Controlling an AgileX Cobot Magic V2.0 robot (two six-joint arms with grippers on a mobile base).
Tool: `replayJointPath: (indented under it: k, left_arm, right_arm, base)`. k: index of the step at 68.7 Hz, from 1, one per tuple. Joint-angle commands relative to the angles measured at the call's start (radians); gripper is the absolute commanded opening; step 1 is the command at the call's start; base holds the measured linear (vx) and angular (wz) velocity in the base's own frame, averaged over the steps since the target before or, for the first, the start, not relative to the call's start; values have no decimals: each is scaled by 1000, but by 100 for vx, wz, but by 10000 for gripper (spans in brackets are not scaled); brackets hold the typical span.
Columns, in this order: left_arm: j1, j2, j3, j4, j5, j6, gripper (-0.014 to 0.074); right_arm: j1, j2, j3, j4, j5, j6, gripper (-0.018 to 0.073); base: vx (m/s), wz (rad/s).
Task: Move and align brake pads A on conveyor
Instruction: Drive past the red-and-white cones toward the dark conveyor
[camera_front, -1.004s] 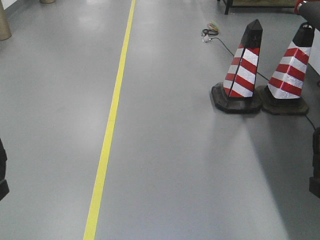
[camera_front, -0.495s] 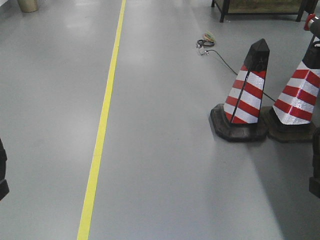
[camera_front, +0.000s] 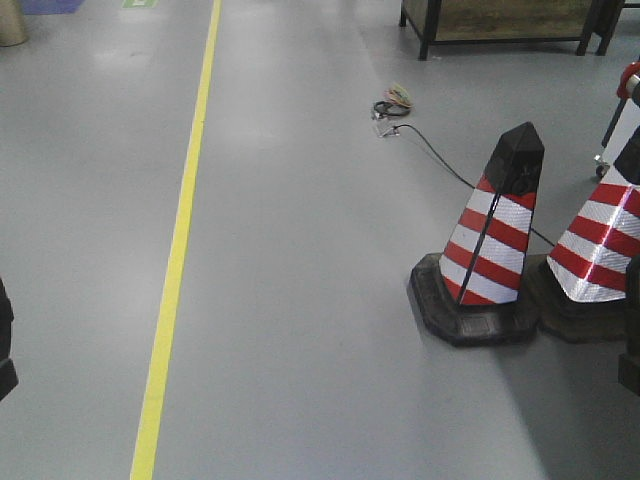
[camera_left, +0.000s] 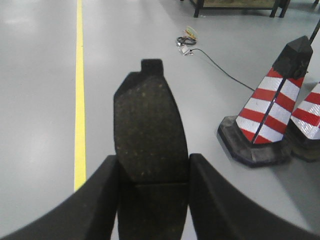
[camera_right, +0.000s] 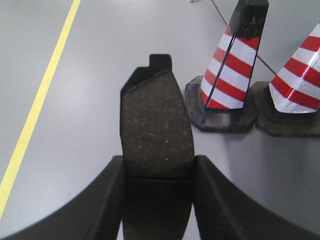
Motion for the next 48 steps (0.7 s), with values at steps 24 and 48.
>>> replayJointPath:
  k: [24, 48]
  left_arm:
    - [-7, -3, -33, -11, -91, -1, 104]
    - [-7, -3, -33, -11, -91, -1, 104]
  right_arm:
    - [-2, -4, -30, 9, -81, -3, -6]
    - [-2, -4, -30, 9, -81, -3, -6]
  base:
    - [57, -18]
    - [52, -45]
